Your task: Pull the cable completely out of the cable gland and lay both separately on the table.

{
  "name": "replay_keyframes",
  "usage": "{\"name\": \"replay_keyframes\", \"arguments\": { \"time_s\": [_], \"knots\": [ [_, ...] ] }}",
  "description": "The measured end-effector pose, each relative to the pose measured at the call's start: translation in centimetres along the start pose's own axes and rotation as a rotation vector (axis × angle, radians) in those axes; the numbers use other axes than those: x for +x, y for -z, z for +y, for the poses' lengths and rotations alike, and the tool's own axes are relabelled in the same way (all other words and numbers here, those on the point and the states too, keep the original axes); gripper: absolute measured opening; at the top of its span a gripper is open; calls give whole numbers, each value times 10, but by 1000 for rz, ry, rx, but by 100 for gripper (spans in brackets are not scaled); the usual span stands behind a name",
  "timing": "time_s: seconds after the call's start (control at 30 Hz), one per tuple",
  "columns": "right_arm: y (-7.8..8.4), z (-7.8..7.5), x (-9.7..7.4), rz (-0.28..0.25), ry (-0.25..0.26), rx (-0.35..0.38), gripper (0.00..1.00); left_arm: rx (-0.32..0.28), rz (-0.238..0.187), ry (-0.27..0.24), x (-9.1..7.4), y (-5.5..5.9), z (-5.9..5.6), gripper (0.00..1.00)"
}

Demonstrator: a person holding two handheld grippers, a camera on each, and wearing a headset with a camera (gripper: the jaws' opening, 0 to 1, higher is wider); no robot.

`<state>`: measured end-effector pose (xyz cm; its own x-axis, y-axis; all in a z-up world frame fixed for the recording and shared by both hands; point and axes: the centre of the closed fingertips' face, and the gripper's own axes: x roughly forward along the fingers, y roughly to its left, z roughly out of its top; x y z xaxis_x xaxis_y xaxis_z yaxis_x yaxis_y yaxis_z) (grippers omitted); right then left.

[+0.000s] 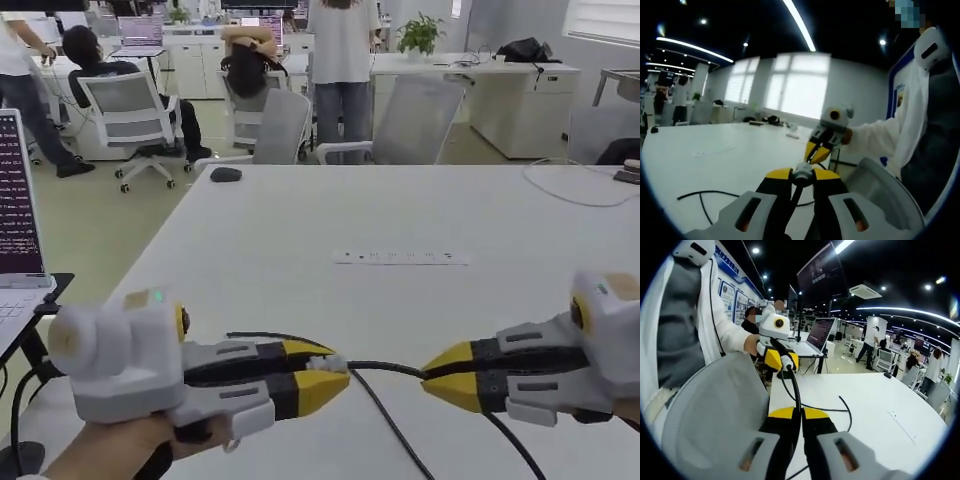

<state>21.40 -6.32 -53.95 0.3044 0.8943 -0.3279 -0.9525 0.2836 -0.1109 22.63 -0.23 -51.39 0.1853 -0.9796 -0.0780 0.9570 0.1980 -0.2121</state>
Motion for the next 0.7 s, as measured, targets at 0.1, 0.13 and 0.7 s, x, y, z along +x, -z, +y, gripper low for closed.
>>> {"name": "replay_keyframes", "arguments": {
  "time_s": [0.1,0.13,0.7],
  "knots": [
    [4,2,-1,12,2,-1,3,7,8,1,1,2,-2,16],
    [7,2,-2,21,3,1,3,8,7,0,1,2,-2,16],
    [29,-8,-11,55,57,43,3,36,-4,-38,-1,-2,2,16]
  ]
}}
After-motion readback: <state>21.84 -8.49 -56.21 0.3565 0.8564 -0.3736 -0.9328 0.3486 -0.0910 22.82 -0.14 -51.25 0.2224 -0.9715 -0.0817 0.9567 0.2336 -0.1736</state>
